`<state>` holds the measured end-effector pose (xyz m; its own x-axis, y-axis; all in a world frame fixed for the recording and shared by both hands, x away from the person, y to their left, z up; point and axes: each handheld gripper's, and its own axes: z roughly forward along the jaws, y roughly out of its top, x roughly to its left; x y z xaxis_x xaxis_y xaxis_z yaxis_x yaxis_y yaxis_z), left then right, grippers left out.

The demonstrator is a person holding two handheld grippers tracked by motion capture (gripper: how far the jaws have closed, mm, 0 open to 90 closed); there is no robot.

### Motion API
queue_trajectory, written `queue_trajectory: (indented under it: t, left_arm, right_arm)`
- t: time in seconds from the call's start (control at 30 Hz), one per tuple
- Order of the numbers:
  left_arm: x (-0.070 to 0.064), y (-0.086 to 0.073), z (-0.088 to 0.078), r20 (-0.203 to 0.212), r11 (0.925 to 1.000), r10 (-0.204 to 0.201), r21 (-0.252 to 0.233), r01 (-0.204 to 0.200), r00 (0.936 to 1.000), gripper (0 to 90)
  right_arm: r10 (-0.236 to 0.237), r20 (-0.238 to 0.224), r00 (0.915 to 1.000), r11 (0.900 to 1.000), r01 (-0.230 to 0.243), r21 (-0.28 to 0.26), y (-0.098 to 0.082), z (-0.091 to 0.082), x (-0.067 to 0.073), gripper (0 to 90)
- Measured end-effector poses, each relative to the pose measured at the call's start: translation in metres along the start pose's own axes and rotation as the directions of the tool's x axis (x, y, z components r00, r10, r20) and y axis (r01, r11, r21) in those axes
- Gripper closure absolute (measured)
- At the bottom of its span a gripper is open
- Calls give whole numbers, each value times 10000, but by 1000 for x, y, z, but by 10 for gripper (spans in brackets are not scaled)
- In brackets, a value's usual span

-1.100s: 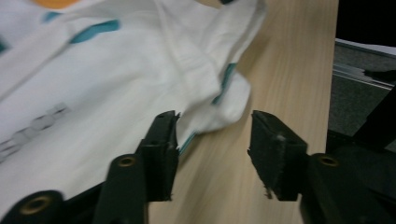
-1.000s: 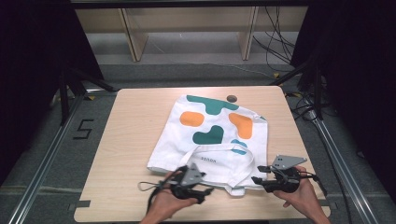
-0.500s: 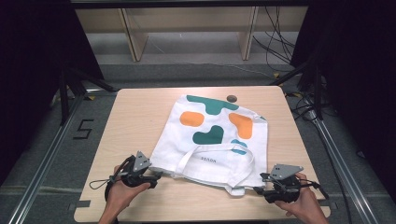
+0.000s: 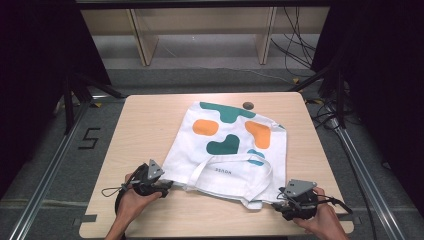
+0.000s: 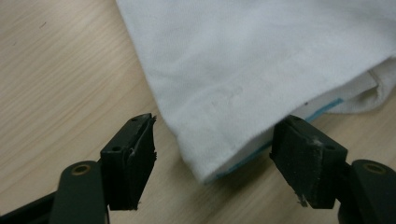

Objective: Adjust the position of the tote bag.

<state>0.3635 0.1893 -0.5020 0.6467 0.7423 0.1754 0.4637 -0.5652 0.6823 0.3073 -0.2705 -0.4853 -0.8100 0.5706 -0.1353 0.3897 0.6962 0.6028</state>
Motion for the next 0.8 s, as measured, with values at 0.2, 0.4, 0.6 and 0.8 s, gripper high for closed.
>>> queue_trajectory:
  t: [0.2,0.4,0.6,0.8]
  left_arm:
    - [6,8,2,-10,9983,358,-461,-358,9994,355]
    - [7,17,7,-37,9948,-107,-1011,103,9999,461]
    - [4,31,-3,939,9773,-715,-1924,885,9930,850]
    - [6,46,-21,1996,9298,-1845,-2819,2368,9624,861]
  right_arm:
    - [562,-193,9982,9983,-565,-155,2,0,-3,426]
    - [747,-261,9969,9962,-758,-429,4,0,-5,436]
    - [962,-321,9948,9934,-980,-597,5,0,-4,438]
    - [772,-49,9970,9954,-773,-572,11,3,-1,399]
